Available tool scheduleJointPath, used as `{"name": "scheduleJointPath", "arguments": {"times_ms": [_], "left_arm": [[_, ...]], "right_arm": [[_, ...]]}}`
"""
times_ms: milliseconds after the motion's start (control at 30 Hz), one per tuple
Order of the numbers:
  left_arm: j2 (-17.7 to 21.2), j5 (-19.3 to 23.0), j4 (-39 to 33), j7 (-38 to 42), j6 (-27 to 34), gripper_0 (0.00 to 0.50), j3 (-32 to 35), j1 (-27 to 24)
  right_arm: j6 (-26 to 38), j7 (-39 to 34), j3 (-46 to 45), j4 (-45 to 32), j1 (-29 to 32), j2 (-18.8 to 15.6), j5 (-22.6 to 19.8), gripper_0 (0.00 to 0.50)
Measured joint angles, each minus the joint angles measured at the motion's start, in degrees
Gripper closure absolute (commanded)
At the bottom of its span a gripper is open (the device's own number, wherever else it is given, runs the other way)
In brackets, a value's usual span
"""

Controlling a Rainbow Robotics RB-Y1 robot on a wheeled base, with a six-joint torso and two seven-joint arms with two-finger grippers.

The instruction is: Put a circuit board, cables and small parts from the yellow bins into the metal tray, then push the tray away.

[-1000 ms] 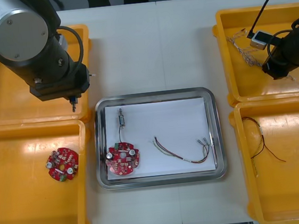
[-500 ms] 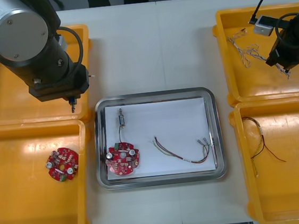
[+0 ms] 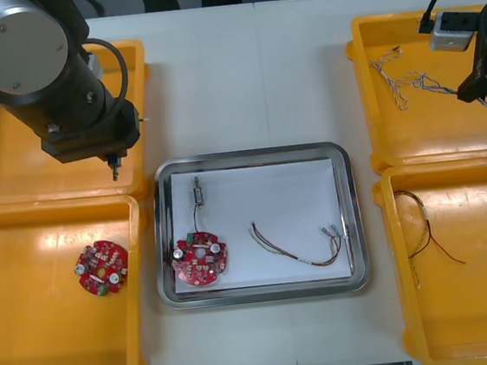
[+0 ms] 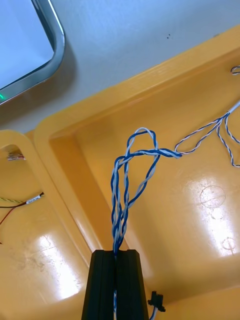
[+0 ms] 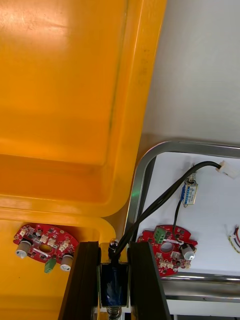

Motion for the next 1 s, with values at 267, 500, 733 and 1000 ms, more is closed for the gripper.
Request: {"name": "scheduleJointPath", "arguments": {"times_ms": [267,500,733,1000], "left_arm": [[0.0,0.0,0.0,0.0,0.0,0.5,0.6,0.0],[0.0,0.0,-0.1,0.0,0.0,0.5,0.6,0.0],[0.1,-0.1,-0.1,0.0,0.0,0.5,0.6,0.5],[0.2,-0.1,-0.2,0.0,0.0,0.5,0.6,1.1]], "right_arm": [[0.1,-2.8,-1.9,-13.8,6.4,-0.1,-0.6,0.5],[0.1,-3.3,0.2,-21.1,7.3,-0.1,-3.1,0.5],[-0.2,-3.8,6.9,-26.0,6.8,-0.2,-5.3,0.5],[-0.3,-11.0,17.5,-26.6,0.7,1.0,-5.5,0.5]]}}
